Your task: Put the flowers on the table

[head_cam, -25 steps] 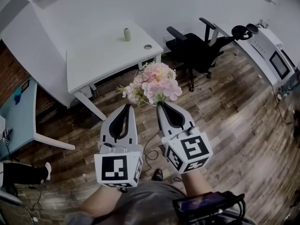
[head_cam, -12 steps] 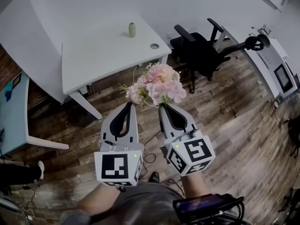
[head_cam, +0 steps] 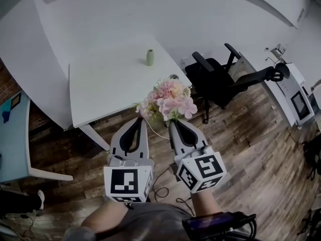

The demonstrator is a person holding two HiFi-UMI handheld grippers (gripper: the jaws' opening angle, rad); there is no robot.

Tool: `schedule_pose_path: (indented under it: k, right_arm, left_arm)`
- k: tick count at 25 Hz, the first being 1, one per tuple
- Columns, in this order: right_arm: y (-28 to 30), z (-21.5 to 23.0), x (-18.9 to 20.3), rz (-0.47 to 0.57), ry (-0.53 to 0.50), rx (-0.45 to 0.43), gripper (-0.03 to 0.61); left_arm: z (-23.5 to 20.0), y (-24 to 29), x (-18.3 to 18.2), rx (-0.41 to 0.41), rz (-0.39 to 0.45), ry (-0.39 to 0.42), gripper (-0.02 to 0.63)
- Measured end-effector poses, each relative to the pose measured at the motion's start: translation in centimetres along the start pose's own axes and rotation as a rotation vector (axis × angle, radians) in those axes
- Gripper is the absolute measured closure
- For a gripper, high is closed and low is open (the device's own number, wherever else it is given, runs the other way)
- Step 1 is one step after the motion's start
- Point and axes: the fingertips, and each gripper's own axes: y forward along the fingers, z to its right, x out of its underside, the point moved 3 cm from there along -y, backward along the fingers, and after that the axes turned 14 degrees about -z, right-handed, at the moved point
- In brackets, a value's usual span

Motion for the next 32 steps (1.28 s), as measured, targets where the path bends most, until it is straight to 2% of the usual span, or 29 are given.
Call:
schedule_pose_path:
  k: [5,14,25,32]
  right_arm:
    - [5.9,-0.8,-4.3,0.025,-0.027,0.021,0.560]
    - [5.7,-1.1,-4.6,0.058,-0.048,0.048,0.560]
    - [7.7,0.3,-3.4,0.016,-0.019,0.040,0.560]
    - [12.5,5.1,-3.9,0.006,0.021,0.000,0.560]
  left_arm:
    - [-5.3,3.6,-3.0,0.026,0.039,-0.001,0.606]
    - [-5.2,3.6,-2.8,0.057,0.076,0.003,0.606]
    - [-5.8,5.8,-1.1,0.050,0.015,-0.015,0.606]
    - [-6.5,12.0,-1.8,0.012,-0.025,0.007,0.606]
